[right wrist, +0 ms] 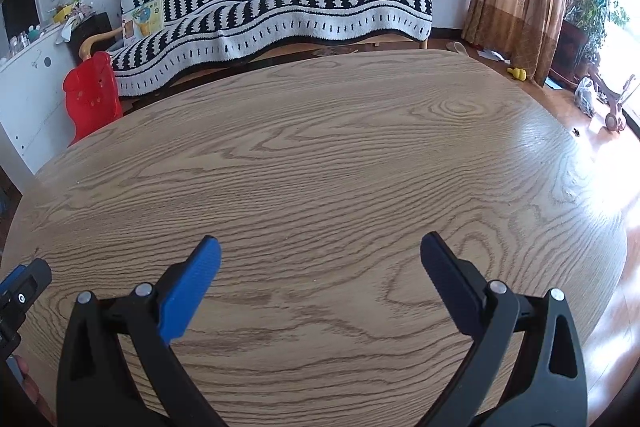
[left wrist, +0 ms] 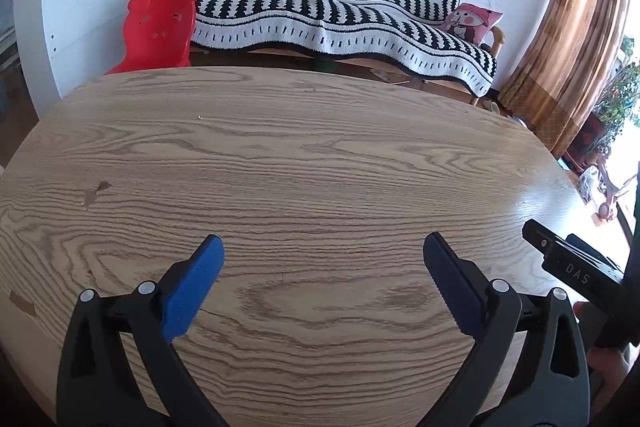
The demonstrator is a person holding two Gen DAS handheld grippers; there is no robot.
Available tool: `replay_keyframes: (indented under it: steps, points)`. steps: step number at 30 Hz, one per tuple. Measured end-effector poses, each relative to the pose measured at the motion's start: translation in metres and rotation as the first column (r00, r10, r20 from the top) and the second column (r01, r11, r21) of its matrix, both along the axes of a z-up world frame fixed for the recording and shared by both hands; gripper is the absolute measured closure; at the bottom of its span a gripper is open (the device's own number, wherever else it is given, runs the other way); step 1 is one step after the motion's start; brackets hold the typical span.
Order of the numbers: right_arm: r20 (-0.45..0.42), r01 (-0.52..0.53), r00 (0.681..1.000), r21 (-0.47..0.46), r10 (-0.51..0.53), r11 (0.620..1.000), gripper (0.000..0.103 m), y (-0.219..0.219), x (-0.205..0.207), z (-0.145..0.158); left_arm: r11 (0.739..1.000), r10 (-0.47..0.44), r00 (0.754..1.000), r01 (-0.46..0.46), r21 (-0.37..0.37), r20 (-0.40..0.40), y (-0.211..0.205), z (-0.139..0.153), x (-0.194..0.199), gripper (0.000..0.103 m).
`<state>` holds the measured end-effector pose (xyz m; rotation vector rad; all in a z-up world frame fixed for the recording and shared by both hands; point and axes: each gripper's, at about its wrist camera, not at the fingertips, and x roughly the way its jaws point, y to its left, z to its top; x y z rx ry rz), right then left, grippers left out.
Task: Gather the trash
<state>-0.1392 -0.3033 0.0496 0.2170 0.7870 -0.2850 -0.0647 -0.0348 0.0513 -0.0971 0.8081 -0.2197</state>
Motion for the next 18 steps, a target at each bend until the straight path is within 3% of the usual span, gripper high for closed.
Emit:
replay_keyframes:
  steps: [18]
  points:
    - [0.028,0.019,0.999,0.024,-0.020,1.000,0.006,-0.013,-0.006,0.005,1.000,-0.009,1.000,0.008,-0.021,-0.014,0.003,-0.003,0.001,0.006]
